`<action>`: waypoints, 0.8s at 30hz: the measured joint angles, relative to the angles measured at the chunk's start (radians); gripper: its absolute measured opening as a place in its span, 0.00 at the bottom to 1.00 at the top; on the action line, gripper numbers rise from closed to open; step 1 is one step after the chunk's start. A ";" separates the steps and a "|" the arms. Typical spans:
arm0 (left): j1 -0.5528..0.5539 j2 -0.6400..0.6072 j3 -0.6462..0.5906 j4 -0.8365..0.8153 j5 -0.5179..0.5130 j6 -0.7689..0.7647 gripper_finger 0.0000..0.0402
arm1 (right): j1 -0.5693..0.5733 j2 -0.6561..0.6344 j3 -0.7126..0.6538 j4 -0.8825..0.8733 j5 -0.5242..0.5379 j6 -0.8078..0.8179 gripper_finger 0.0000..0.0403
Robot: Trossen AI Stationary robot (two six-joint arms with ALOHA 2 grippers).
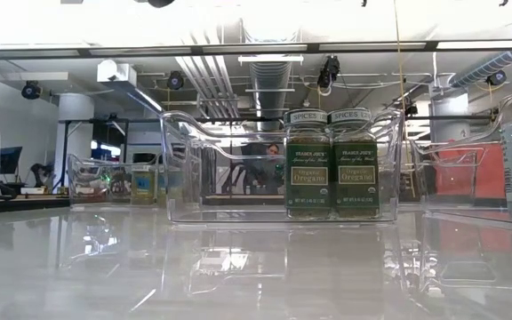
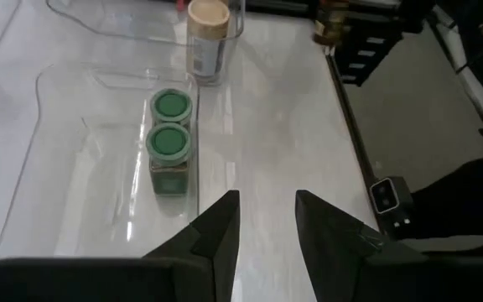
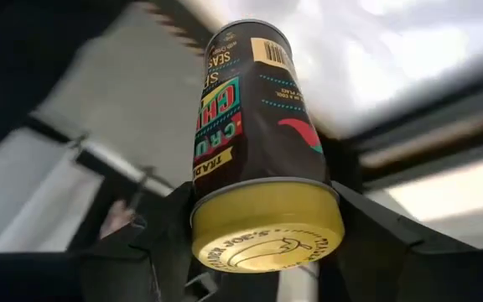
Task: Sort spices by type
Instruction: Put the yellow seasoning bottle into the top right transparent bin
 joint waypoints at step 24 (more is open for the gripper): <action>-0.028 -0.055 0.000 -0.134 0.001 -0.121 0.25 | -0.592 -0.002 0.529 -0.636 0.743 -0.872 0.56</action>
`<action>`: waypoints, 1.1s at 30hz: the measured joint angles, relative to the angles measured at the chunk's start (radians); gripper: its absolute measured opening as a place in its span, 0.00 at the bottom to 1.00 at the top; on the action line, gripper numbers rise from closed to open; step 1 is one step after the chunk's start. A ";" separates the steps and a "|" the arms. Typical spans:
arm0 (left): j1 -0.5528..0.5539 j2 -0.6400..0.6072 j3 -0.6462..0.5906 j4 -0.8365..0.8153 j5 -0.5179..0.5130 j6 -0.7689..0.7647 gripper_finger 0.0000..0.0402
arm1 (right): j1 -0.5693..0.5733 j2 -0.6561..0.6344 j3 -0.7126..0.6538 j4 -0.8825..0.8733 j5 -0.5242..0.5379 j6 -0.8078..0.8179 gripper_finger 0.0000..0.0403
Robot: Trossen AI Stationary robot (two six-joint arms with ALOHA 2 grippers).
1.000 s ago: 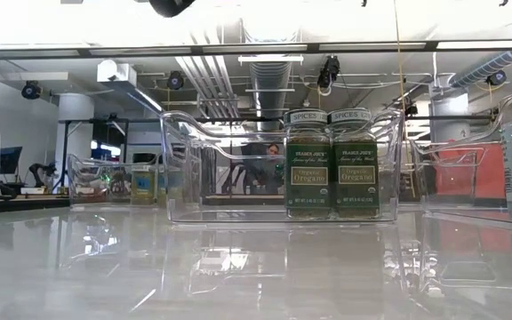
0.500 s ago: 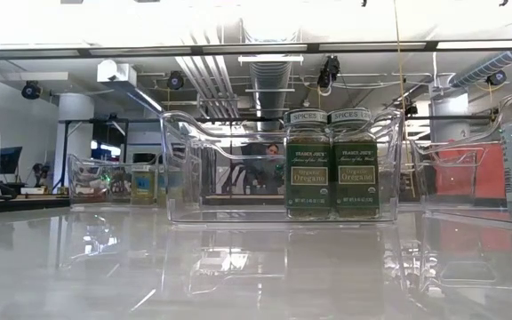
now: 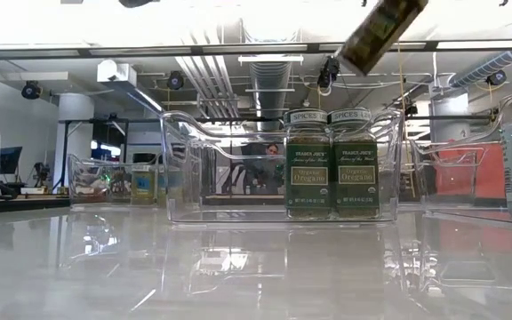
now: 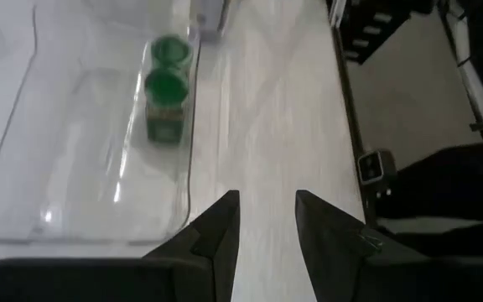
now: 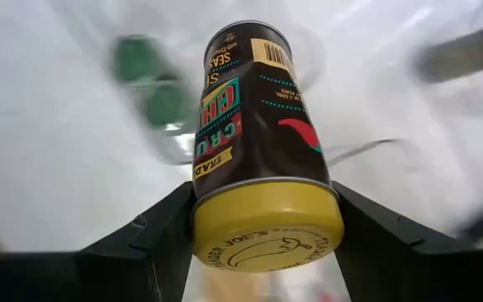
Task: Sort spices by type
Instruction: Put the yellow seasoning bottle into the top right transparent bin
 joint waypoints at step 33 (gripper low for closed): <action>0.003 -0.016 0.000 -0.508 -0.313 0.071 0.25 | -1.085 0.148 -0.021 -0.019 0.109 -1.305 0.56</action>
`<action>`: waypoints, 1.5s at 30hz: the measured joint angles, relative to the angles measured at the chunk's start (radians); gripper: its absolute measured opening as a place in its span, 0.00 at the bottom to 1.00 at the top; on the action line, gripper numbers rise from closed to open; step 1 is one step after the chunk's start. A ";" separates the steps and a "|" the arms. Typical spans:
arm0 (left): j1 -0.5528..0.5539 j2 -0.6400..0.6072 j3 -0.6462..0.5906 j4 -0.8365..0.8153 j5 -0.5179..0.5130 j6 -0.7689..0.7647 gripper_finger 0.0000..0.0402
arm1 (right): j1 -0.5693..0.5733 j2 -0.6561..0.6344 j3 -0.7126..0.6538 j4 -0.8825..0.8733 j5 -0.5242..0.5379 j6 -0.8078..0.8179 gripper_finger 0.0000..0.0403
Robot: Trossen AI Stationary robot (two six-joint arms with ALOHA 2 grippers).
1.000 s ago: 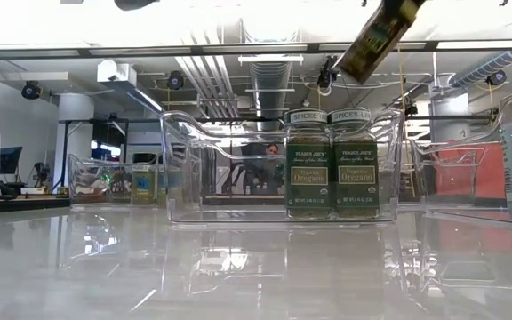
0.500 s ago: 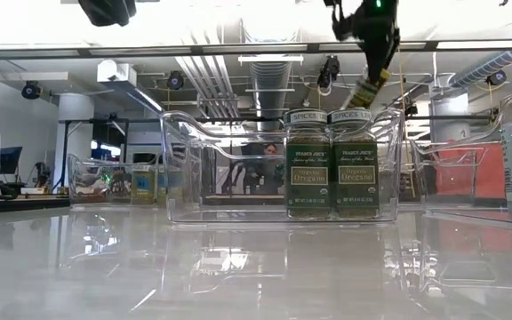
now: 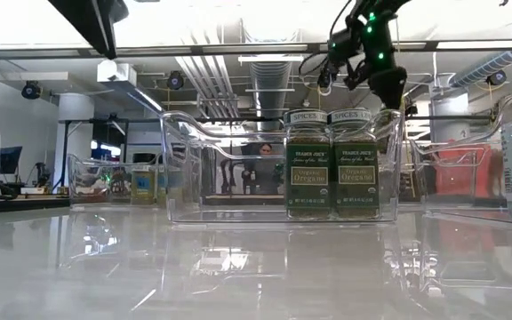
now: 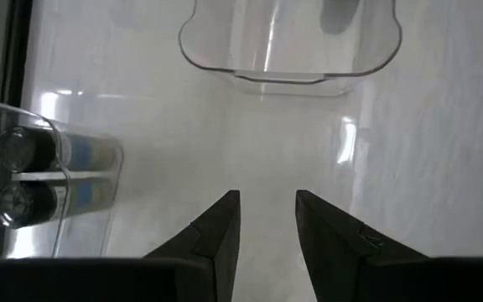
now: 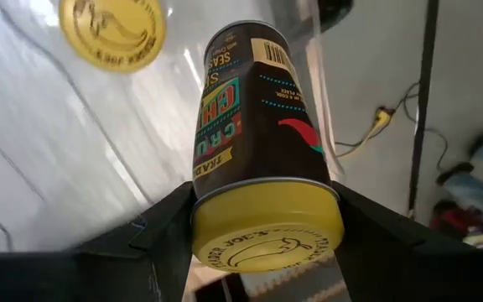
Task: Sort spices by type
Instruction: Put the yellow seasoning bottle into the top right transparent bin
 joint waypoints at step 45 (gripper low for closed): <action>0.013 -0.158 0.000 -0.008 -0.030 -0.072 0.25 | 0.081 0.149 -0.214 0.053 -0.008 -0.078 0.56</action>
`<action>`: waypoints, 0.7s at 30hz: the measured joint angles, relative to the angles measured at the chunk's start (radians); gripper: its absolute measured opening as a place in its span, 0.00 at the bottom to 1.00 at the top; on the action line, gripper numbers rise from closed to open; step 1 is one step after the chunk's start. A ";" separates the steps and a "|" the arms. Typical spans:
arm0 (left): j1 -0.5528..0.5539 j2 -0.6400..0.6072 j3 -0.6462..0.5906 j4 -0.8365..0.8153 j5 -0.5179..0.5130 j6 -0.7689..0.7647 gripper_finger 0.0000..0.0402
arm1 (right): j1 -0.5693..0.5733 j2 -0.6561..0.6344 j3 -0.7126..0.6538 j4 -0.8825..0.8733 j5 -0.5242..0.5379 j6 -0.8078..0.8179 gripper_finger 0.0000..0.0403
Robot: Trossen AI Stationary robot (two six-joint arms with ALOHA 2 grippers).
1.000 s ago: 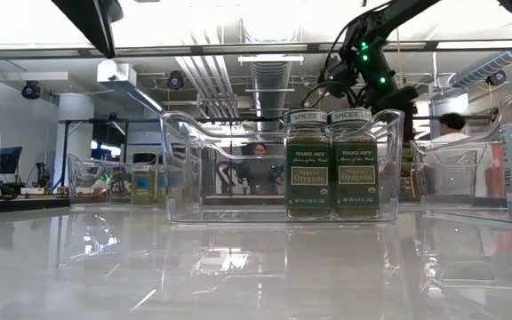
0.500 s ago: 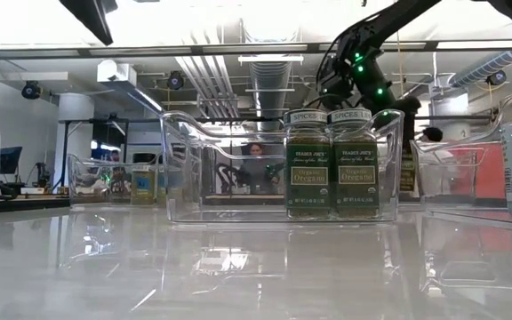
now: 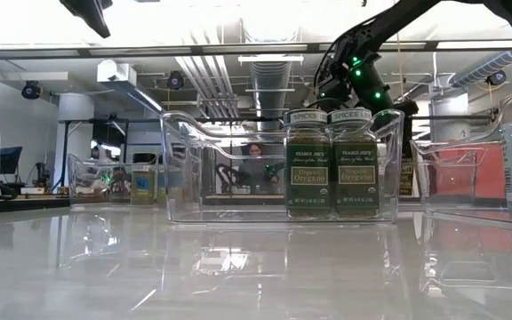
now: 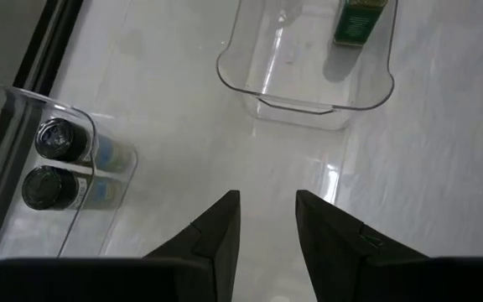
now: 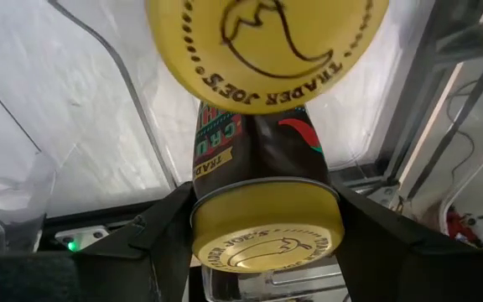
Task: Sort spices by type
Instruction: Put the yellow seasoning bottle into the top right transparent bin
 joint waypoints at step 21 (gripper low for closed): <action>0.000 0.011 0.000 0.032 -0.003 -0.016 0.25 | 0.018 0.000 -0.039 0.036 -0.025 -0.024 0.56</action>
